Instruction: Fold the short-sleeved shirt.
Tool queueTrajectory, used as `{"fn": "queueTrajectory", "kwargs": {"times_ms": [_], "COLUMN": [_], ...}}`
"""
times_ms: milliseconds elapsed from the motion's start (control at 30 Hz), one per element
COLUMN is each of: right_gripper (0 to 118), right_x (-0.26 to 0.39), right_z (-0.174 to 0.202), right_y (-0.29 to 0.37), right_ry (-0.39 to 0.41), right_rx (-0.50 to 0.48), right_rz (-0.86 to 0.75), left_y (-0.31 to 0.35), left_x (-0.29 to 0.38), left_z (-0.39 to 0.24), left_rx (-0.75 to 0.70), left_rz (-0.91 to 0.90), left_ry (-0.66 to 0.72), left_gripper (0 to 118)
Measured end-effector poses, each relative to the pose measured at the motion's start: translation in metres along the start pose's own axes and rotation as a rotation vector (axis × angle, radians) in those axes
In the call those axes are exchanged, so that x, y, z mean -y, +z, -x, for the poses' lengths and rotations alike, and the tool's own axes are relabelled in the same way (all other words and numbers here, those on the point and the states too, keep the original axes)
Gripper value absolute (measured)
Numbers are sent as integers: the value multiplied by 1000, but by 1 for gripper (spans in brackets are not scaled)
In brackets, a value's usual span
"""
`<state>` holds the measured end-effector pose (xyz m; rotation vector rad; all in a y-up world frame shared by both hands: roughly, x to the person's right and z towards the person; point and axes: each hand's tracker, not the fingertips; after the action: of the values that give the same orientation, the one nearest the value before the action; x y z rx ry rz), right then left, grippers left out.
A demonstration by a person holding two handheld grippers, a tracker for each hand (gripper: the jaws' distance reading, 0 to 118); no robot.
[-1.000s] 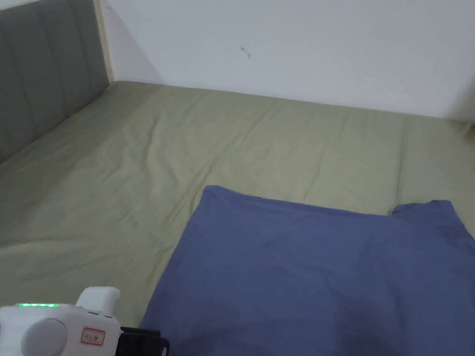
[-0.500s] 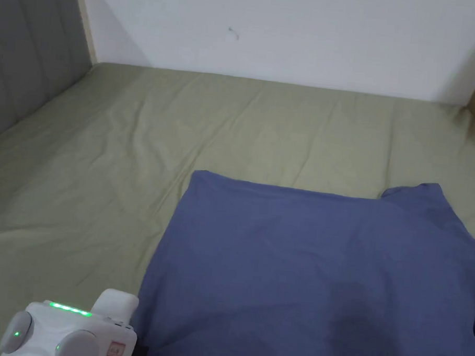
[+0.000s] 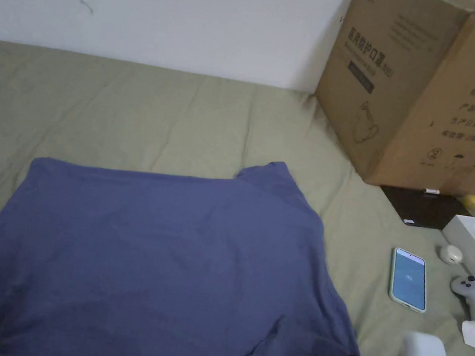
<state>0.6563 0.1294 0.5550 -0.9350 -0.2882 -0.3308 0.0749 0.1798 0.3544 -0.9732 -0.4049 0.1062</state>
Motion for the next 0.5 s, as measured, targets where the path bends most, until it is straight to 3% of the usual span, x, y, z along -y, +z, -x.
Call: {"fn": "queueTrajectory", "kwargs": {"times_ms": [133,200,233,300,367,433,500], "right_gripper": [108,90,87,53,2,2,2], "right_x": [12,18,18,14,10,9,6], "right_z": [-7,-4,-3,0,10,6,1], "right_y": [-33,-42,-35,-32,-14,-9,2], "right_ry": [21,100,149,152,170,143,116], "right_rx": [69,116,96,65,68,-4,6], "right_rz": [212,216,182,186,158,148,128], "left_y": [2,0,-1,-4,-5,-7,-6], "left_x": [-4,-4,-4,-4,-3,-3,-2], "left_z": [-11,-15,-17,-14,-17,-11,-10], "left_rx": [-20,-33,-41,-62,-71,-67,-62], "left_rz": [-1,13,19,31,42,46,52], "left_ry": [-32,-36,-37,-47,-50,-45,-31], "left_gripper": [4,4,4,4,4,4,4]}}
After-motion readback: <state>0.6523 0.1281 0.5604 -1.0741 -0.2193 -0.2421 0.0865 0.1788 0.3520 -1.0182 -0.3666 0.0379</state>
